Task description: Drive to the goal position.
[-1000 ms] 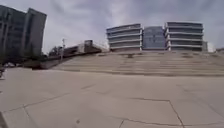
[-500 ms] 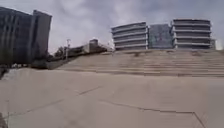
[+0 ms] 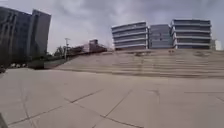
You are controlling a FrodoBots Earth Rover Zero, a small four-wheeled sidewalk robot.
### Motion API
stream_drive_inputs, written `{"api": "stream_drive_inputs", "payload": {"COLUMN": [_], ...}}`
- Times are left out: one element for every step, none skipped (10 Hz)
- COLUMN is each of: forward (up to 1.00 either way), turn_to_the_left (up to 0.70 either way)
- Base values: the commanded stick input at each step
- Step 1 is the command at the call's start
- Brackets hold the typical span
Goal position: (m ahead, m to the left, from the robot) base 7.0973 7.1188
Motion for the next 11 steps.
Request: {"api": "stream_drive_inputs", "payload": {"forward": [1.00,1.00,1.00,1.00,1.00,1.00,1.00,1.00,1.00,1.00,1.00], "turn_to_the_left": [0.00,0.13,0.40,0.40,0.40,0.40,0.40,0.40,0.40,0.40,0.40]}}
